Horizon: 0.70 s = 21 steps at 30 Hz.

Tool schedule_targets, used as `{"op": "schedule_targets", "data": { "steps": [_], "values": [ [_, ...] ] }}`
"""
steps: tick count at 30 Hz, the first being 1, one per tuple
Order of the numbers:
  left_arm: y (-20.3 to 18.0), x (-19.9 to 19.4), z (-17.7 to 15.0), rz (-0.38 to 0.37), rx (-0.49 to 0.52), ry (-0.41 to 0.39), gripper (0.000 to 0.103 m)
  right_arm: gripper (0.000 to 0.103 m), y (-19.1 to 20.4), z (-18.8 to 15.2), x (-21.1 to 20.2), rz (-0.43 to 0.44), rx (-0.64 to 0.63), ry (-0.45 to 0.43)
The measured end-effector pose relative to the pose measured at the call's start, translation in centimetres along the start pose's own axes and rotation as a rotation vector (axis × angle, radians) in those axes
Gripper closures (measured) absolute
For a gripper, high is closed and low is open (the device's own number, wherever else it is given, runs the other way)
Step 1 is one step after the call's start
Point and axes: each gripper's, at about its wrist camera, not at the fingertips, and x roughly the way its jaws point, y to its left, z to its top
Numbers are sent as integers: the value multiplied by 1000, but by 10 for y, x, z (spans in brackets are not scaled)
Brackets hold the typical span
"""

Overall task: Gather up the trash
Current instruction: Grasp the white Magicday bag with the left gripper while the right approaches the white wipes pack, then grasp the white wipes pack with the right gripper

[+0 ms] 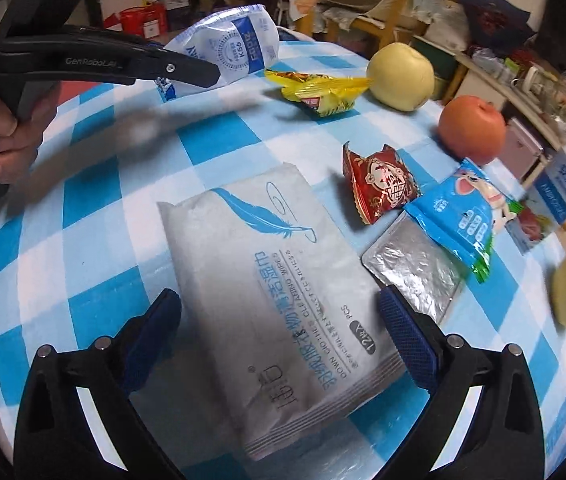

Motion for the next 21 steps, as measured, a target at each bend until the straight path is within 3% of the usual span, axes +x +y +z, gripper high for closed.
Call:
{"op": "schedule_targets", "data": {
  "steps": [8, 15, 18, 21],
  "values": [
    [5, -1, 2, -8, -12, -6, 79, 5, -6, -1, -1, 58, 56, -7],
    [6, -3, 2, -12, -15, -9, 79, 49, 2, 2, -17, 68, 110, -44],
    [6, -3, 2, -12, -17, -12, 79, 62, 9, 7, -21, 45, 106, -47],
    [8, -5, 3, -11, -26, -18, 79, 69, 11, 11, -24, 24, 122, -53]
  ]
}}
